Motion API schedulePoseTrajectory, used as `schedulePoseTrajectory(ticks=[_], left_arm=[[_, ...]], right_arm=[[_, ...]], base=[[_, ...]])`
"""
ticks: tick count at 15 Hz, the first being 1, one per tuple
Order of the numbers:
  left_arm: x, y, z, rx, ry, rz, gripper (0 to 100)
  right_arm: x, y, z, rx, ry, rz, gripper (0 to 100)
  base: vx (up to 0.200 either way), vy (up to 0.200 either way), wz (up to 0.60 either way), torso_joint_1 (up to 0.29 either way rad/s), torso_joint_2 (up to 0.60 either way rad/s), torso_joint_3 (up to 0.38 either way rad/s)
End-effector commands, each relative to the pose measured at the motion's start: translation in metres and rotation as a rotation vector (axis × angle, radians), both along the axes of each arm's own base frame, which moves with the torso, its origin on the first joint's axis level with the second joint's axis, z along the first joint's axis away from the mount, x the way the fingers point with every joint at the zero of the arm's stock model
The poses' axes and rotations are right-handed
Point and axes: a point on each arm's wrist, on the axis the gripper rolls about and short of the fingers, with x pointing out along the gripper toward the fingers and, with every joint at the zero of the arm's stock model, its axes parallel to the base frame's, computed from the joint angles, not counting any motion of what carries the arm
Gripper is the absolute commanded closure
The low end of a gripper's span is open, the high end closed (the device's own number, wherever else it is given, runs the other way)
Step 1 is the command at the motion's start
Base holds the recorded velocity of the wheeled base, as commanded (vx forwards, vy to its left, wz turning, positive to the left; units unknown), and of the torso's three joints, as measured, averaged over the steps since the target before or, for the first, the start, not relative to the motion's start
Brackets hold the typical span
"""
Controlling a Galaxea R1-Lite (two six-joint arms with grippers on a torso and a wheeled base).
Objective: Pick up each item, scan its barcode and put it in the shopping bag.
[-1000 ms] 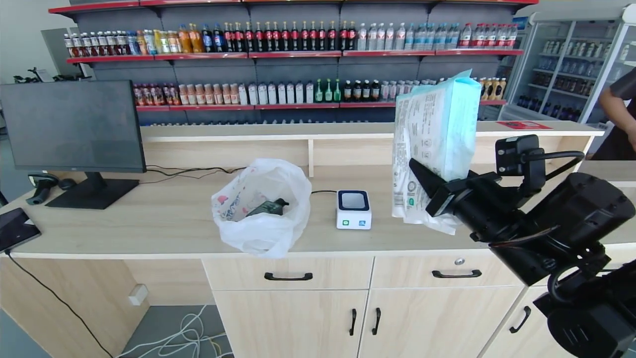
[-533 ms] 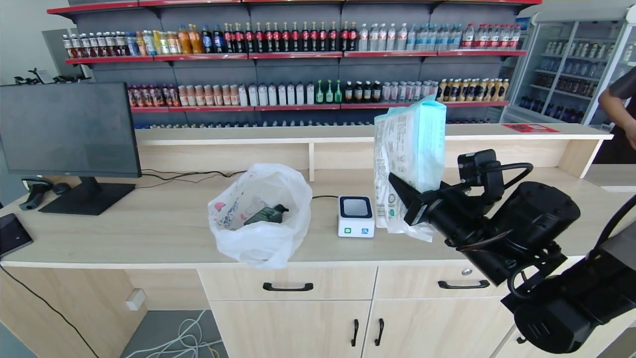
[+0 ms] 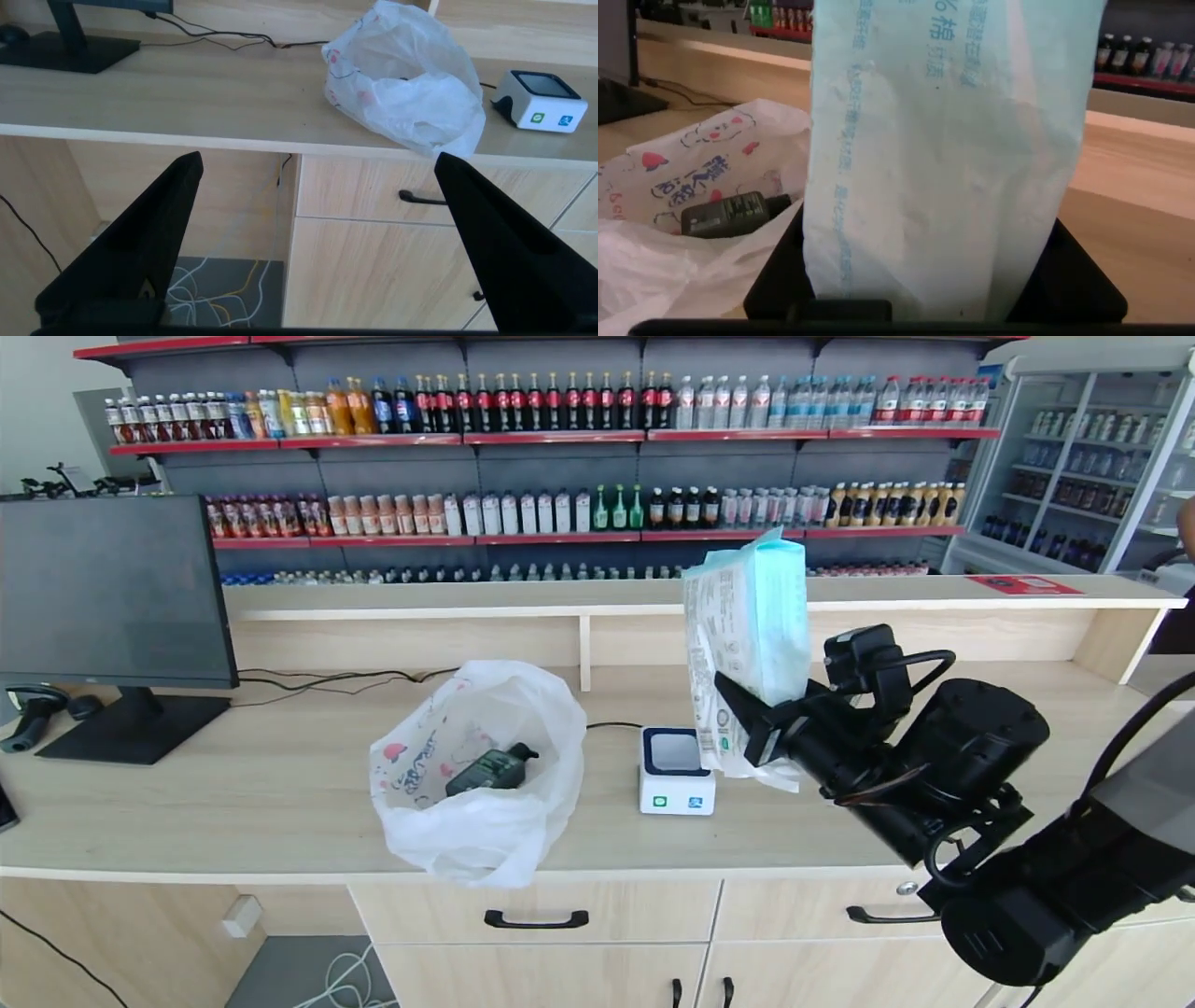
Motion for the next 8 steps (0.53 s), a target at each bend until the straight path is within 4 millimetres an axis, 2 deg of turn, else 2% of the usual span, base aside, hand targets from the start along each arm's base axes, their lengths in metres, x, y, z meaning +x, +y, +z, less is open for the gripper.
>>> schedulePoseTrajectory(ticks=[1, 3, 7, 8], left_arm=[[0.0, 0.0, 0.0, 0.0, 0.0, 0.0, 0], [0.0, 0.0, 0.0, 0.001, 0.0, 0.0, 0], [0.0, 0.0, 0.0, 0.001, 0.0, 0.0, 0], [0.0, 0.0, 0.0, 0.003, 0.0, 0.0, 0]], right_arm=[[0.006, -0.002, -0.014, -0.08, -0.02, 0.055, 100], [0.017, -0.003, -0.03, -0.248, -0.095, 0.204, 100], [0.035, 0.005, -0.035, -0.265, -0.138, 0.206, 100], [0.047, 0.01, -0.036, -0.255, -0.165, 0.198, 100]], base=[[0.0, 0.0, 0.0, 0.0, 0.0, 0.0], [0.0, 0.0, 0.0, 0.0, 0.0, 0.0], [0.0, 0.0, 0.0, 0.0, 0.0, 0.0], [0.0, 0.0, 0.0, 0.0, 0.0, 0.0]])
